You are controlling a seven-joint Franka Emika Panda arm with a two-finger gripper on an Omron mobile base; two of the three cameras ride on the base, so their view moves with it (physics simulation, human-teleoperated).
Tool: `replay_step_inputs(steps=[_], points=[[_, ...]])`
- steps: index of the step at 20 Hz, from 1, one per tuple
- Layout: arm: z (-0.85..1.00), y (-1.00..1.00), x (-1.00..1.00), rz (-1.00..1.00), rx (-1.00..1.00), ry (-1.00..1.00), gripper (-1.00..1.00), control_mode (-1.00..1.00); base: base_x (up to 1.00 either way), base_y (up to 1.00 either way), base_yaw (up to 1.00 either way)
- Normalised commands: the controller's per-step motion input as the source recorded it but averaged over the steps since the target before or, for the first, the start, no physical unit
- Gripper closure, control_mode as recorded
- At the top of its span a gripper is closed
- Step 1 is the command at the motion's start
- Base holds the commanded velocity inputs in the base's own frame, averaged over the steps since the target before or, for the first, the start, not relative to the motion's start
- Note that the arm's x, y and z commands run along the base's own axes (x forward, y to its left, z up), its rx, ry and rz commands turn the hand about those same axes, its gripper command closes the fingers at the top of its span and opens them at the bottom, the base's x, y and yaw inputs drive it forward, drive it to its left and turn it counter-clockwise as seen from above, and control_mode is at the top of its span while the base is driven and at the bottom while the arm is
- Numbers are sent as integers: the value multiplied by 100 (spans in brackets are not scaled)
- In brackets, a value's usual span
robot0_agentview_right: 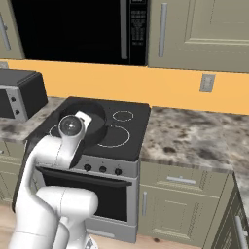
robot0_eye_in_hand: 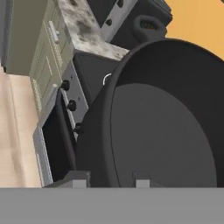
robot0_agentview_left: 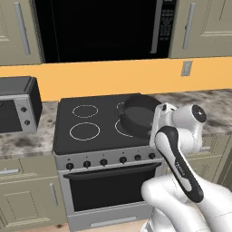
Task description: Move the pot and pan from the stove into the sink.
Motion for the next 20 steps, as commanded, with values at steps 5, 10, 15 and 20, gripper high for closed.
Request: replay_step_inputs(steps=[5, 10, 15, 20], points=[[8, 3, -85, 7, 0, -14, 100, -100, 0, 0, 0], [0, 0, -4, 0, 0, -1, 100, -100, 0, 0, 0], [-3, 0, -9, 0, 0, 1, 100, 100, -24, 0, 0], [0, 0, 0, 0, 0, 0, 100, 100, -72, 0, 1]])
